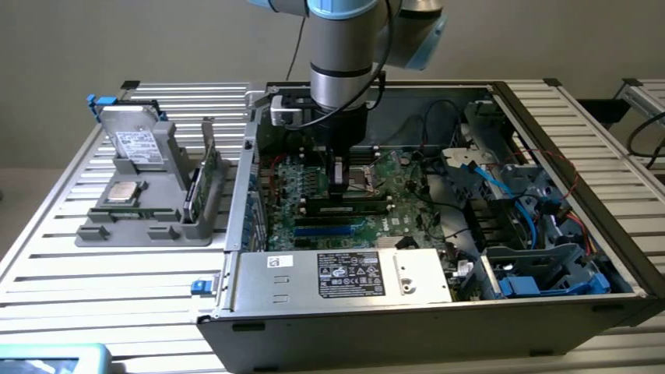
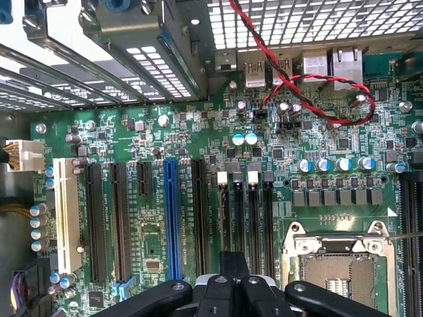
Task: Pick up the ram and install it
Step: 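Press down the ram until it locks into place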
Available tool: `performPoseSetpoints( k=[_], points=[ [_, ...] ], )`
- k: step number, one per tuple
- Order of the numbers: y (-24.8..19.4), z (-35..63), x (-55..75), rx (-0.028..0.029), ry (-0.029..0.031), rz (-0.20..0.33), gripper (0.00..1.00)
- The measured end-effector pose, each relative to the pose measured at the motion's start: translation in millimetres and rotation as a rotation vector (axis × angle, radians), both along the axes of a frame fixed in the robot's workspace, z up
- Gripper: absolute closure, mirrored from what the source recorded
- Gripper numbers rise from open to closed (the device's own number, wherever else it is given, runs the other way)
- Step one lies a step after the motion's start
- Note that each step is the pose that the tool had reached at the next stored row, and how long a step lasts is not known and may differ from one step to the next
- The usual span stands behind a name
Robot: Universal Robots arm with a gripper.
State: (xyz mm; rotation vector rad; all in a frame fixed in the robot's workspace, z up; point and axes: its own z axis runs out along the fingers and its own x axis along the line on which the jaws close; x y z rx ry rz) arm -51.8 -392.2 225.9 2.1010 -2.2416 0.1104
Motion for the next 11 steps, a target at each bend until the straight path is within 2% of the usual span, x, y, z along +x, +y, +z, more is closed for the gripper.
performPoseSetpoints(
  k=[11],
  points=[
    [0.0, -1.2, -0.1, 0.0000, -0.0001, 0.000, 0.89]
  ],
)
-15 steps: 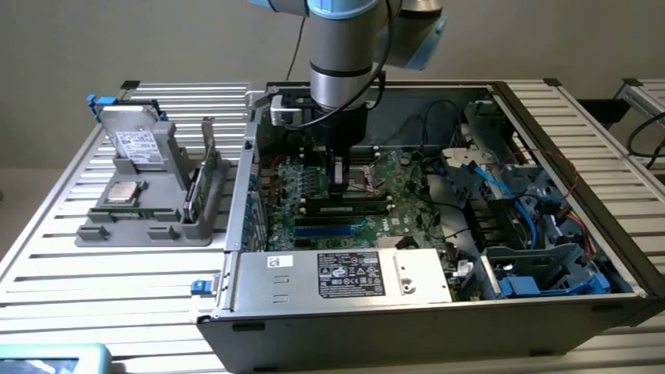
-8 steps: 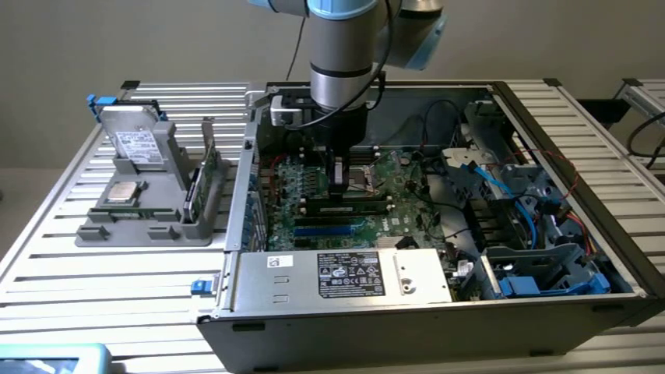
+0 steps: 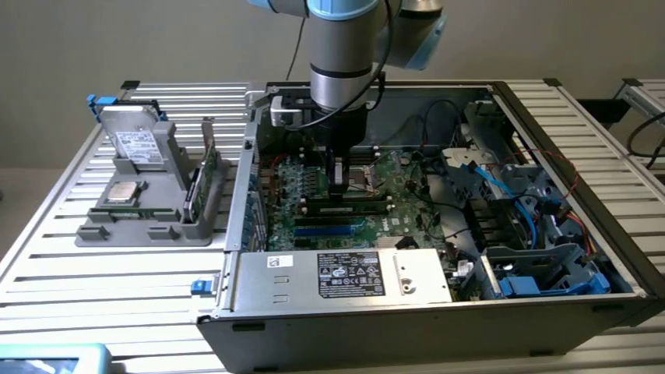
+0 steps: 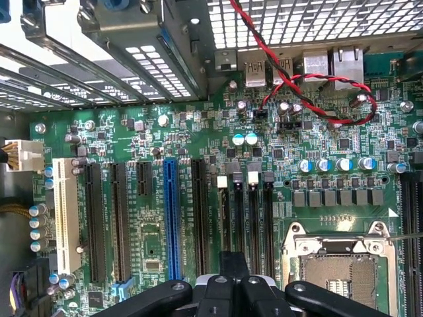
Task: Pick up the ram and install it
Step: 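Press down the ram until it locks into place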
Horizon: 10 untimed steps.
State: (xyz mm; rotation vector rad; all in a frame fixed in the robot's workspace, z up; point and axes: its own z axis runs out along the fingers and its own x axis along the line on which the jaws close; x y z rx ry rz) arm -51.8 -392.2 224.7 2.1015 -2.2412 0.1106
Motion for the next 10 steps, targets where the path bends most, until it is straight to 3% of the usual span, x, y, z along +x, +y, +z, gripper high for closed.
performPoseSetpoints(
  k=[10],
  points=[
    [0.2, 0.7, -0.5, 0.0018, -0.0009, 0.000, 0.89]
  ],
)
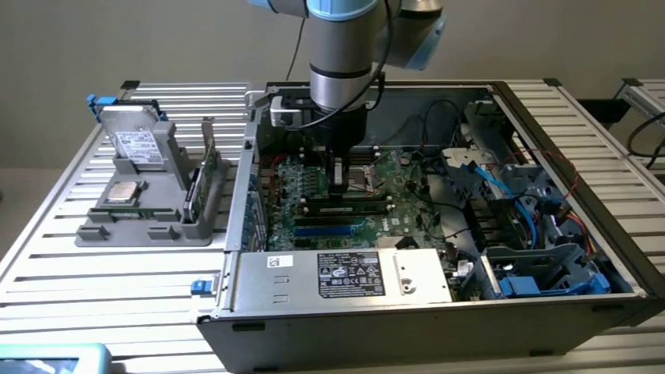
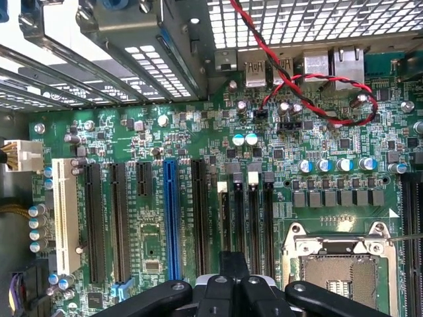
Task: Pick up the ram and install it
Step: 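Press down the ram until it locks into place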
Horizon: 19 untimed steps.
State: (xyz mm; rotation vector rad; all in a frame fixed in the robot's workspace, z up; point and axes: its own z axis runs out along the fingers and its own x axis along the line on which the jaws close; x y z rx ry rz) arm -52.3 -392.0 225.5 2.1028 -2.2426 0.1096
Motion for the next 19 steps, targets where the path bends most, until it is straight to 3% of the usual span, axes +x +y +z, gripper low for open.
performPoseSetpoints(
  k=[4, 7, 14, 17, 19],
  points=[
    [-0.2, 17.8, 2.5, -0.0013, 0.0004, 0.000, 0.89],
    [-0.5, 25.9, 9.1, -0.0017, 0.0006, 0.000, 0.89],
    [-2.7, 31.7, 28.7, -0.0015, 0.0025, 0.000, 0.89],
    [-2.9, 31.7, 31.4, -0.0014, 0.0080, 0.000, 0.89],
    [-2.9, 31.7, 31.4, -0.0015, 0.0081, 0.000, 0.89]
  ],
)
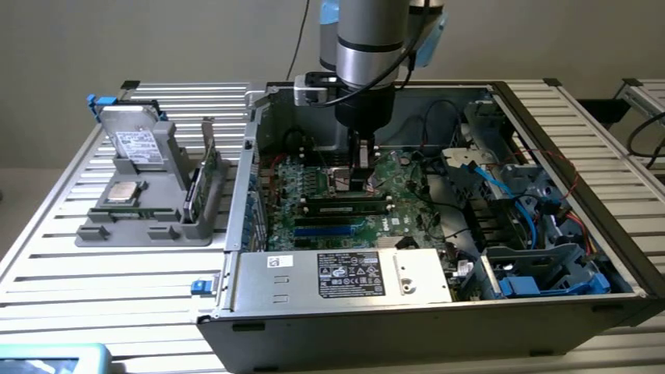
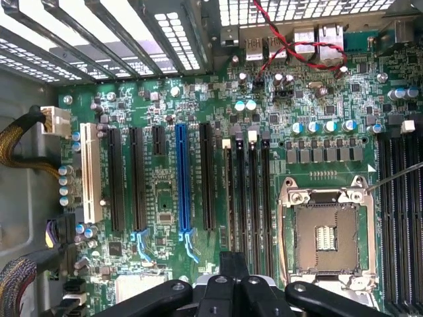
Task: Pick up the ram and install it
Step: 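Press down the ram until it locks into place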
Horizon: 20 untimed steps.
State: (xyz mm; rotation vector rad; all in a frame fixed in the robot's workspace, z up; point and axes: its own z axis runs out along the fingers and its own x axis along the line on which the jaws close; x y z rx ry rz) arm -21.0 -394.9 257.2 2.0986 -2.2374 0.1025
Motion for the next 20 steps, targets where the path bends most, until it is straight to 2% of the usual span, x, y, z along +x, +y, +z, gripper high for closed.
performPoseSetpoints(
  k=[13, 20],
  points=[
    [0.0, 0.0, 0.0, 0.0000, 0.0000, -0.003, 0.89],
    [0.0, -0.4, 0.0, 0.0046, -0.0001, -0.088, 0.89]
  ],
)
